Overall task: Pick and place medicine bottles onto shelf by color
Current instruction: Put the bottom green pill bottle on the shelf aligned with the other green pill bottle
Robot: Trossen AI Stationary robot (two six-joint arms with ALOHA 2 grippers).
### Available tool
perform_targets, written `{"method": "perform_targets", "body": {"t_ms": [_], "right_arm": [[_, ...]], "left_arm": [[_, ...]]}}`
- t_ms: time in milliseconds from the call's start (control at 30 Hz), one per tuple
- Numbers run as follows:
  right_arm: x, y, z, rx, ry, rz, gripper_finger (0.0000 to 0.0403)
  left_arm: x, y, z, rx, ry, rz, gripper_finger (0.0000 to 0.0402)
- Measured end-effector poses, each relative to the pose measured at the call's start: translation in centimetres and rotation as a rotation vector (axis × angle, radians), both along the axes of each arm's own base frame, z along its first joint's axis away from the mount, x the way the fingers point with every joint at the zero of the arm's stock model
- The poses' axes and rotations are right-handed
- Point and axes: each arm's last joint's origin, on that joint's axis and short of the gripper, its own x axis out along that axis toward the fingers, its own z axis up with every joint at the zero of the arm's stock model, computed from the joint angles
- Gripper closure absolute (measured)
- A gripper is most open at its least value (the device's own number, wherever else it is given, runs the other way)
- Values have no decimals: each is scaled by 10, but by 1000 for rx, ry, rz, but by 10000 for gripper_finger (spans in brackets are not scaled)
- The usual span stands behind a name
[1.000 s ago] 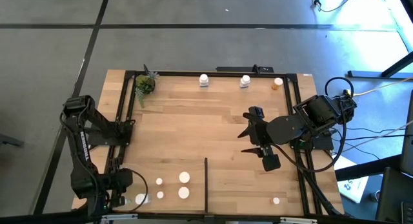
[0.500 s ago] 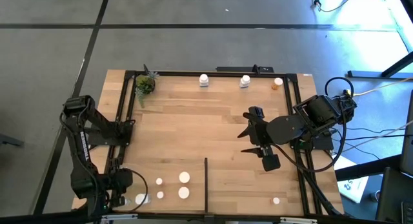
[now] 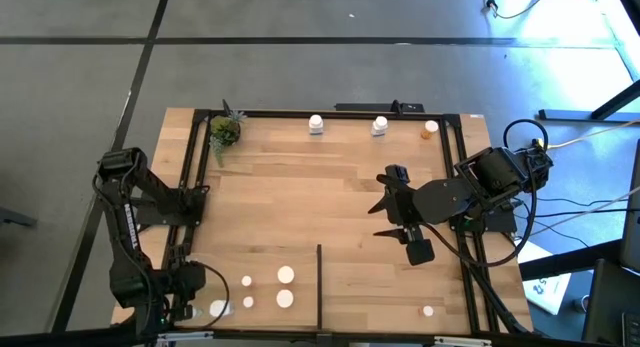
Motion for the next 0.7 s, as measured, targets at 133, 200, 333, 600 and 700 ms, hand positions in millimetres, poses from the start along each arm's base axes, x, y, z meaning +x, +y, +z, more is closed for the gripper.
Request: {"method": "perform_targets", "body": {"t_ms": [133, 200, 333, 600, 700], "right_arm": [[0, 0, 0, 1, -1, 0, 188], [1, 0, 1, 6, -11, 0, 188], [1, 1, 1, 9, -18, 1, 188], [1, 1, 1, 10, -19, 0, 188], [1, 1, 1, 10, -19, 0, 188]], "left_arm": [[0, 0, 0, 2, 0, -5, 277], [0, 0, 0, 2, 0, -5, 273], [1, 0, 0, 6, 0, -10, 265], [7, 2, 0, 25, 4, -33, 256], [7, 2, 0, 39, 9, -68, 256]]}}
